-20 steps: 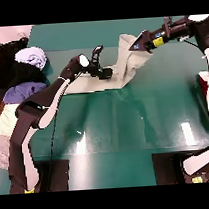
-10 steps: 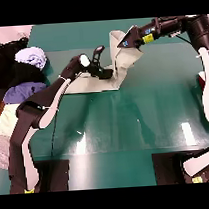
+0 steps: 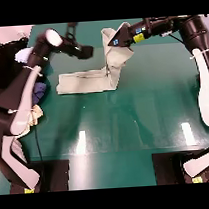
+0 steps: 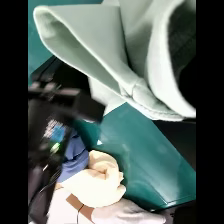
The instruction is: Fold the shirts.
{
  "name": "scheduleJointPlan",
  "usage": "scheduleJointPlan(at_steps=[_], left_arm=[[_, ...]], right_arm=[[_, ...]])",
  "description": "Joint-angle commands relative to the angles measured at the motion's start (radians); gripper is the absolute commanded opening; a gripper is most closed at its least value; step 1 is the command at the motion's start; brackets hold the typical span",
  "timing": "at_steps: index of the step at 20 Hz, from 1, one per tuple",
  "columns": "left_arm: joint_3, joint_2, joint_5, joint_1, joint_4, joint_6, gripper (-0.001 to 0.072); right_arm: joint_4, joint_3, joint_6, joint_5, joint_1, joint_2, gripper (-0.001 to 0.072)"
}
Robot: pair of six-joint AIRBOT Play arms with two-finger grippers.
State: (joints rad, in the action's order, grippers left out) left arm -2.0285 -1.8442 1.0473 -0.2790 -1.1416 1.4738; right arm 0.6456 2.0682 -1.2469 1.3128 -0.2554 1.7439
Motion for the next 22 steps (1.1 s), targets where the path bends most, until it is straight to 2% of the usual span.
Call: scheduleJointPlan(at_steps=[1, 6, 9, 13, 14, 15, 16, 17, 19, 20, 22], left_arm=[[-0.001, 0.126, 0.098, 0.098, -0.043, -0.016, 0.0022], [-0.001, 0.245, 0.216, 0.179, -0.106, -0.022, 0.0022], [0.0, 0.286, 0.256, 0.18, -0.137, -0.042, 0.0022], [0.0, 0.304, 0.307, 0.18, -0.14, -0.042, 0.0022], [0.0, 0.306, 0.315, 0.18, -0.139, -0.042, 0.0023], [0.0, 0.307, 0.316, 0.18, -0.138, -0.041, 0.0022], [0.0, 0.307, 0.316, 0.18, -0.138, -0.041, 0.0022], [0.0, 0.307, 0.316, 0.18, -0.138, -0.041, 0.0022], [0.0, 0.308, 0.316, 0.18, -0.138, -0.041, 0.0022], [0.0, 0.308, 0.317, 0.18, -0.138, -0.041, 0.0022], [0.0, 0.308, 0.319, 0.18, -0.138, -0.041, 0.0023]], right_arm=[[0.0, -0.006, 0.029, -0.122, -0.065, 0.001, 0.0014], [0.001, -0.077, 0.085, -0.258, -0.163, 0.03, 0.0017], [0.002, -0.023, 0.101, -0.285, -0.222, 0.123, 0.0018], [-0.003, -0.019, 0.1, -0.443, -0.282, 0.231, 0.002], [-0.028, -0.019, 0.106, -0.484, -0.296, 0.254, 0.0046], [-0.07, -0.019, 0.129, -0.522, -0.312, 0.28, 0.0295], [-0.12, -0.019, 0.141, -0.553, -0.327, 0.302, 0.0513], [-0.185, -0.019, 0.149, -0.578, -0.342, 0.319, 0.0535], [-0.318, -0.019, 0.287, -0.577, -0.364, 0.33, 0.0535], [-0.335, -0.017, 0.346, -0.549, -0.368, 0.319, 0.0535], [-0.251, -0.047, 0.36, -0.484, -0.334, 0.261, 0.0533]])
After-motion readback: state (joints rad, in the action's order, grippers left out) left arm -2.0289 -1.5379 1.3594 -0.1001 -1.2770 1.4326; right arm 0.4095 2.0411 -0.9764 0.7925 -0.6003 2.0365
